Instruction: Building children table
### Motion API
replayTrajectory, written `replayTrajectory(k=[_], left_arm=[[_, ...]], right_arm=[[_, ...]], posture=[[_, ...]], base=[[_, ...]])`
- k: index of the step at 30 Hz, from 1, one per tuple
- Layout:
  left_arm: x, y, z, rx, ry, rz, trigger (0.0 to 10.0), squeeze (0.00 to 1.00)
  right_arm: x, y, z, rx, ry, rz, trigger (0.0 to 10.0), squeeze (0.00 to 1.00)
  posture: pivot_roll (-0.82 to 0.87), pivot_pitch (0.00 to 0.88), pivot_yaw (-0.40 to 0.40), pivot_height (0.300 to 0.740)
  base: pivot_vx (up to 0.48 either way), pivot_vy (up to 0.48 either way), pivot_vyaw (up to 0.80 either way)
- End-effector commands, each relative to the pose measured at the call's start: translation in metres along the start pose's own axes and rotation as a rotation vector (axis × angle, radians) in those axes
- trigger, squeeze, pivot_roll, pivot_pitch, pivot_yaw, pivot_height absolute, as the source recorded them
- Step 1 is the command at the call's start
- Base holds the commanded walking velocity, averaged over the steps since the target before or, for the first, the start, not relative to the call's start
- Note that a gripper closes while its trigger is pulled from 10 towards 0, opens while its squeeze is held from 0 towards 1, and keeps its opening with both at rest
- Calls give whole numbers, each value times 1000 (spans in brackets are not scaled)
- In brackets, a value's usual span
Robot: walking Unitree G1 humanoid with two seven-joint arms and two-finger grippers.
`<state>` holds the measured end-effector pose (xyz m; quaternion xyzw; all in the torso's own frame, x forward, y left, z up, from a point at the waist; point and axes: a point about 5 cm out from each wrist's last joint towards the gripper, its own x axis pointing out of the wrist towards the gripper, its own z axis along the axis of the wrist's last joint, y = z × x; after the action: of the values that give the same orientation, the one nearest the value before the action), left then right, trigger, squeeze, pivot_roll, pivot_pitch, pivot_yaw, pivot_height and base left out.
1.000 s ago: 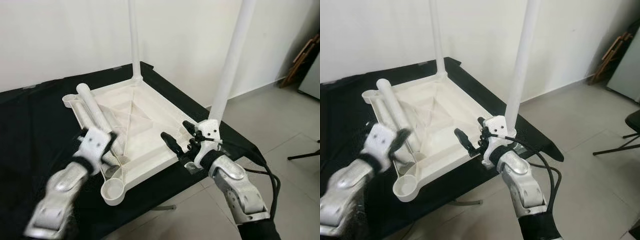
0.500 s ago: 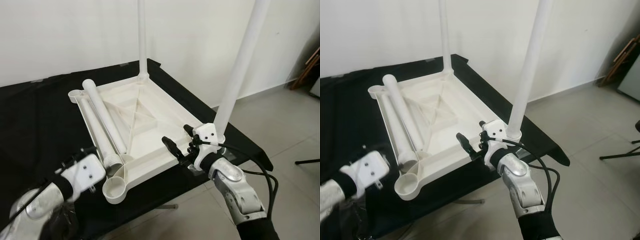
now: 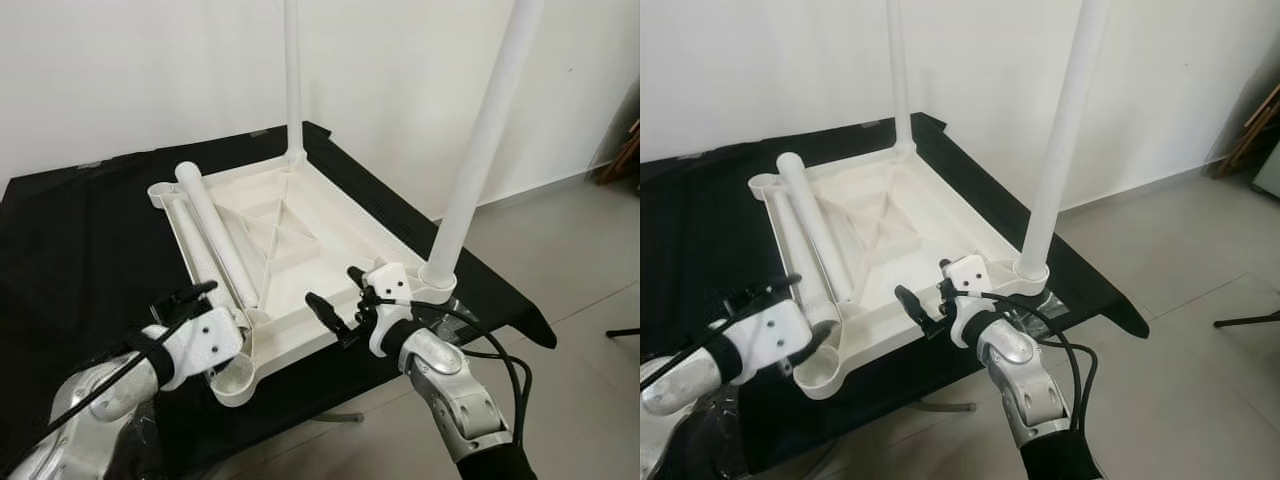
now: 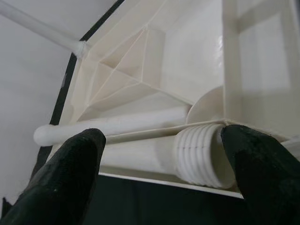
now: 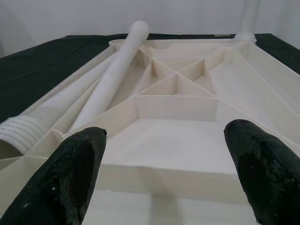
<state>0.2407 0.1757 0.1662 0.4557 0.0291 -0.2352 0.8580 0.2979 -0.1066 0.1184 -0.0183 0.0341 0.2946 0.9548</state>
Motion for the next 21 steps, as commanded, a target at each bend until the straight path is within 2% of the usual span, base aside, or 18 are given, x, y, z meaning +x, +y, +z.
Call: replayTrajectory(k=[1, 10, 16, 21], left_arm=[[3, -5, -7, 40, 53, -32, 10000, 0], [5, -17, -16, 123, 113, -115, 10000, 0], [9, -17, -18, 128, 135, -85, 10000, 0], [19, -13, -15, 101, 140, -44, 10000, 0]], right_arm=[[-1, 3, -4, -7, 5, 5, 10000, 0], [-3, -1, -4, -9, 7, -13, 10000, 0], [-3, 0, -3, -7, 5, -13, 10000, 0], [-3, 2, -3, 0, 2, -12, 10000, 0]], posture=[[42, 0, 10, 740], [38, 0, 11, 740], [36, 0, 11, 740], [26, 0, 15, 740]], base=[[0, 0, 0], [0, 0, 0], [0, 0, 0], [0, 0, 0]])
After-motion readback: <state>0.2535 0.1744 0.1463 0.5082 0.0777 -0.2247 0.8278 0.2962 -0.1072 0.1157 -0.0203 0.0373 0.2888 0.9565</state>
